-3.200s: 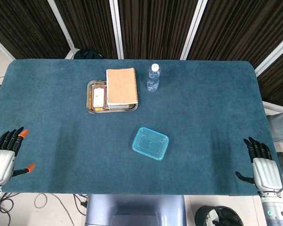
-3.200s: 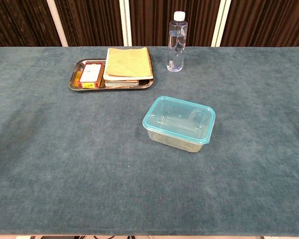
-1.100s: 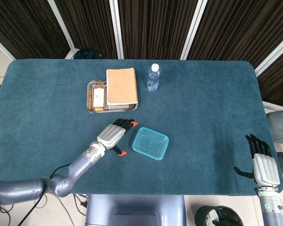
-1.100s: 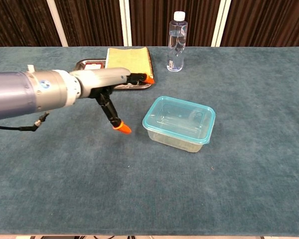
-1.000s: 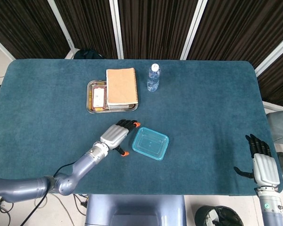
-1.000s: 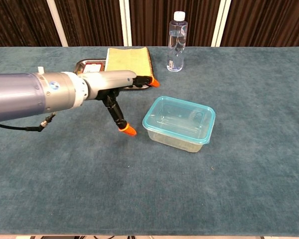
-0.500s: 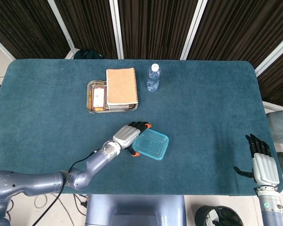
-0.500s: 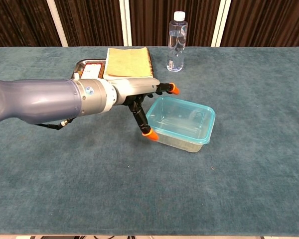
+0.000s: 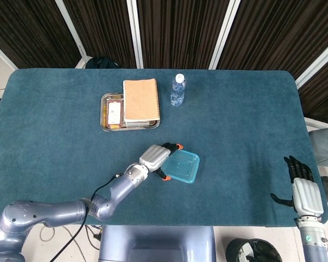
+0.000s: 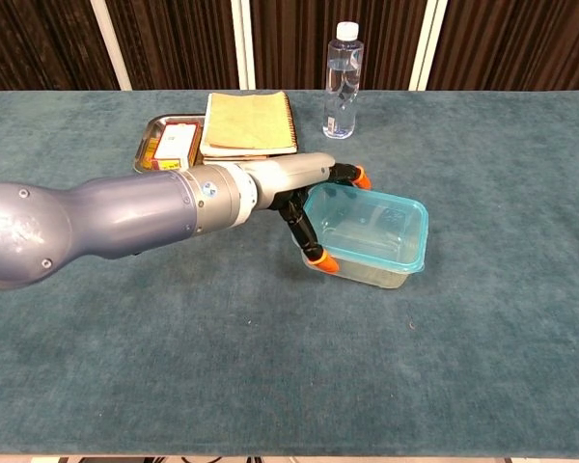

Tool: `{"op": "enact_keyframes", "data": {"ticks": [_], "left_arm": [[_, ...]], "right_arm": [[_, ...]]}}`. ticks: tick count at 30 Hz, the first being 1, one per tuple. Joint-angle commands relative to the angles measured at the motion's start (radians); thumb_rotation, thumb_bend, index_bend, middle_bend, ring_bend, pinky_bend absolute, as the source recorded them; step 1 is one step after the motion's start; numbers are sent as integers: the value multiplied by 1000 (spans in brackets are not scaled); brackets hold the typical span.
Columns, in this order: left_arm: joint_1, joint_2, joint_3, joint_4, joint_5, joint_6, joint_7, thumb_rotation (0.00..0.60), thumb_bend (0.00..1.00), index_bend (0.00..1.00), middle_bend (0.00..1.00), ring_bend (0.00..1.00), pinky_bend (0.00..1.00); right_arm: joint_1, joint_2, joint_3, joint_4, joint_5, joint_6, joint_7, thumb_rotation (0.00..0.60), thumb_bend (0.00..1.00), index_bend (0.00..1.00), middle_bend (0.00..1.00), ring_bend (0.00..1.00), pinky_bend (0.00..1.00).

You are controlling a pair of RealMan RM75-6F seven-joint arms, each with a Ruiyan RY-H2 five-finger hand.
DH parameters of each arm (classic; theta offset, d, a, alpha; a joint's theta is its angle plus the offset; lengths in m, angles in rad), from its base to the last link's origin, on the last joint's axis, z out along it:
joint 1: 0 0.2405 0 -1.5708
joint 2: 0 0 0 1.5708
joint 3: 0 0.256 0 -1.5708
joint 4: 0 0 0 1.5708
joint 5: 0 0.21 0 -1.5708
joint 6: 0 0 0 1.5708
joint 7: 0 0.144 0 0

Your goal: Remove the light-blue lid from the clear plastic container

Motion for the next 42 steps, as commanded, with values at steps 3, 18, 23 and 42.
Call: {"op": "enact_keyframes", "data": {"ticks": [3, 18, 23, 42], "left_arm": [[12, -7, 33, 24, 111, 35, -55, 600, 182, 167, 272, 199, 378], [34, 51, 43, -25, 182, 12, -197, 600, 182, 187, 281, 202, 400], [36, 60, 44, -39, 184, 11, -196, 600, 182, 189, 281, 202, 400], [30, 60, 42, -67, 138, 1, -151, 600, 182, 190, 282, 203, 400]], "right_arm": [[4, 1, -1, -9, -12, 1, -3, 600, 219, 0, 0, 0, 0], [75, -69, 6, -101, -38, -45, -134, 600, 219, 0, 0, 0, 0], [113, -148, 8, -131, -21, -73, -218, 600, 219, 0, 0, 0, 0], [196, -430, 31, -170, 116, -84, -437, 600, 218, 0, 0, 0, 0]]}}
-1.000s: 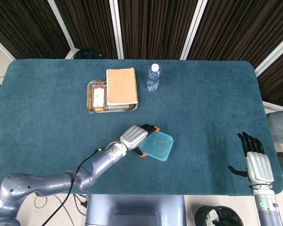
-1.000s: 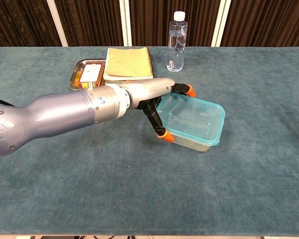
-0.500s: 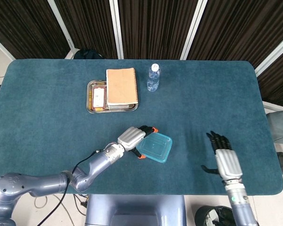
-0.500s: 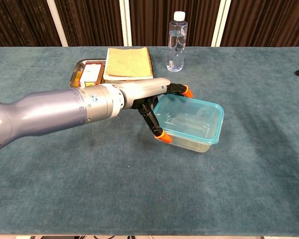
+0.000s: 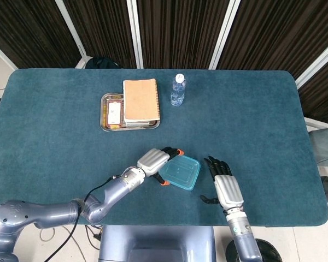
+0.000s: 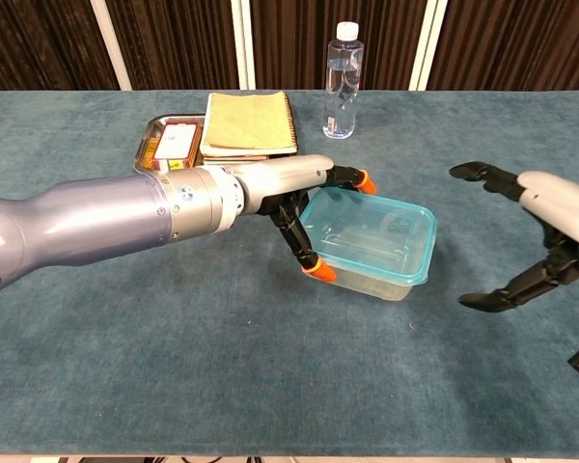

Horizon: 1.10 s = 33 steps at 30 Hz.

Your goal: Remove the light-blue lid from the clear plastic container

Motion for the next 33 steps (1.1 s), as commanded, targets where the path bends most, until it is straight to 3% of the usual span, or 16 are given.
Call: {"op": "enact_keyframes", "data": {"ticks": [1, 18, 33], "left_arm": [[-1, -2, 0, -1, -5, 0, 6, 600, 182, 190, 283, 204, 400], [1, -17, 5, -9, -29, 7, 38, 600, 182, 190, 283, 205, 401], [1, -19, 3, -22, -42, 12, 55, 600, 182, 190, 284, 205, 401]], "right_arm": [[11, -29, 9, 5, 22, 5, -17, 600, 218, 0, 0, 0, 0], [29, -125, 26, 18, 88, 29, -20, 600, 218, 0, 0, 0, 0], [39, -144, 51, 30, 133, 45, -13, 600, 219, 0, 0, 0, 0]]}}
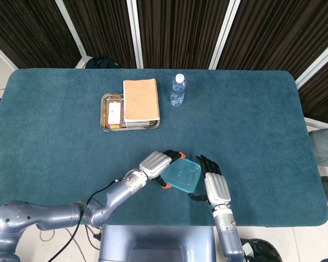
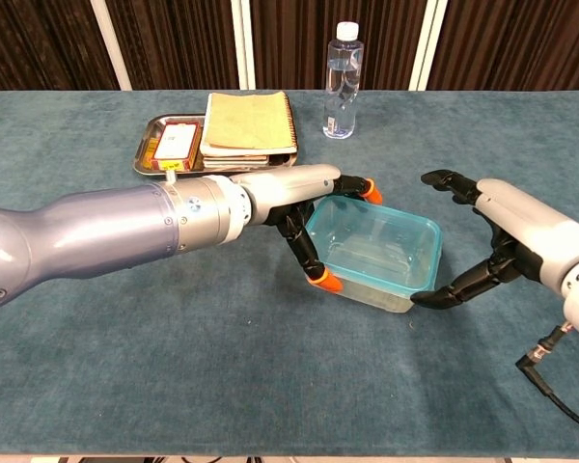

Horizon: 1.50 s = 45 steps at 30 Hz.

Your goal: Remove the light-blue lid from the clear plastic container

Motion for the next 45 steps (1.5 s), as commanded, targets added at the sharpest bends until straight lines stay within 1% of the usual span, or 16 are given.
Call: {"op": "enact_keyframes", "data": {"ticks": [1, 20, 31, 38, 45], "left_arm": [[1, -1, 1, -1, -2, 0, 1, 600, 182, 190, 284, 205, 401], [8, -3, -9, 0, -28, 16, 18, 600, 182, 190, 287, 206, 401], [7, 3, -7, -7, -20, 12, 15, 600, 182, 190, 286, 206, 401], [7, 6, -2, -12, -16, 5, 13, 600, 182, 191, 288, 209, 404], [3, 9, 2, -13, -15, -3, 19, 600, 182, 197, 298, 220, 415]], "right_arm": [[0, -1, -1, 3, 3, 1, 3, 600, 219, 0, 0, 0, 0], [6, 4, -3, -7, 21, 14, 7, 600, 219, 0, 0, 0, 0], [9, -2, -4, 3, 33, 18, 11, 600, 219, 0, 0, 0, 0], [13, -7, 2, 7, 36, 20, 18, 600, 218, 0, 0, 0, 0], [18, -7, 20, 1, 36, 23, 34, 600, 218, 0, 0, 0, 0]]}}
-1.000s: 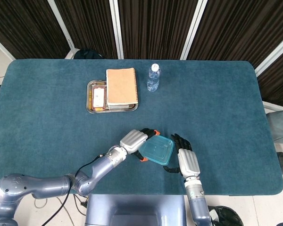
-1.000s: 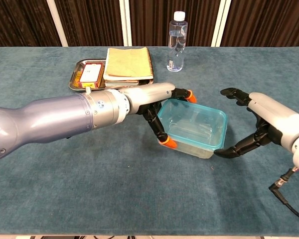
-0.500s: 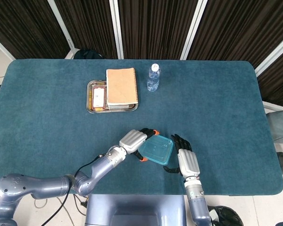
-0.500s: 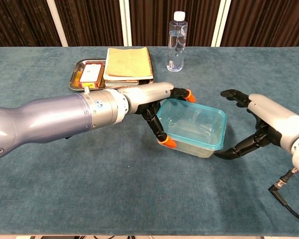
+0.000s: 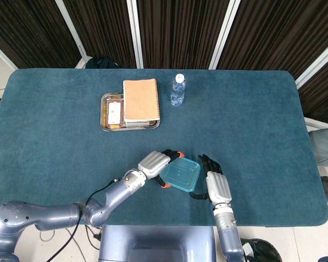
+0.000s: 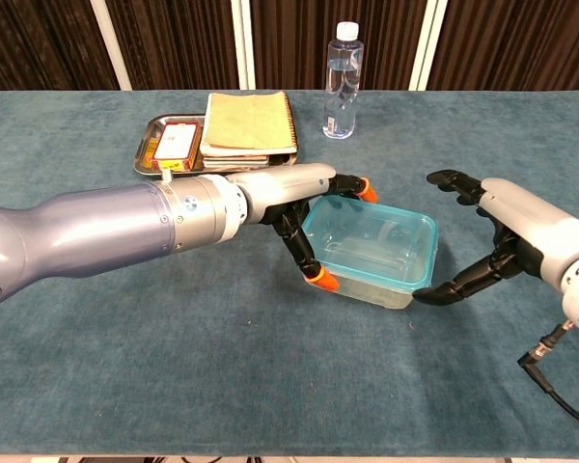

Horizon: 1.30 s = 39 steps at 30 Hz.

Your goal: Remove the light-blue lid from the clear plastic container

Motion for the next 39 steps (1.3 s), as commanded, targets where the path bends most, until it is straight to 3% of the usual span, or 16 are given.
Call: {"op": "enact_keyframes", "data": {"ticks": [1, 28, 35, 39], "left_arm": [[-1, 1, 2, 1, 0, -1, 4, 600, 182, 198, 301, 223, 418], [-22, -2, 15, -13, -80, -15, 97, 600, 182, 216, 340, 289, 484], [-33, 12, 7, -38, -101, -30, 105, 600, 182, 201, 293, 243, 444], [-37, 27, -10, -54, -119, -41, 86, 600, 181, 190, 266, 209, 404]], "right_arm": [[1, 0, 5, -3, 3, 1, 3, 600, 218, 0, 0, 0, 0], [14, -2, 45, -44, 83, 22, -7, 600, 219, 0, 0, 0, 0], [23, -9, 62, -60, 108, 32, -14, 600, 218, 0, 0, 0, 0], [28, -1, 44, -41, 70, 33, -15, 600, 219, 0, 0, 0, 0]]}}
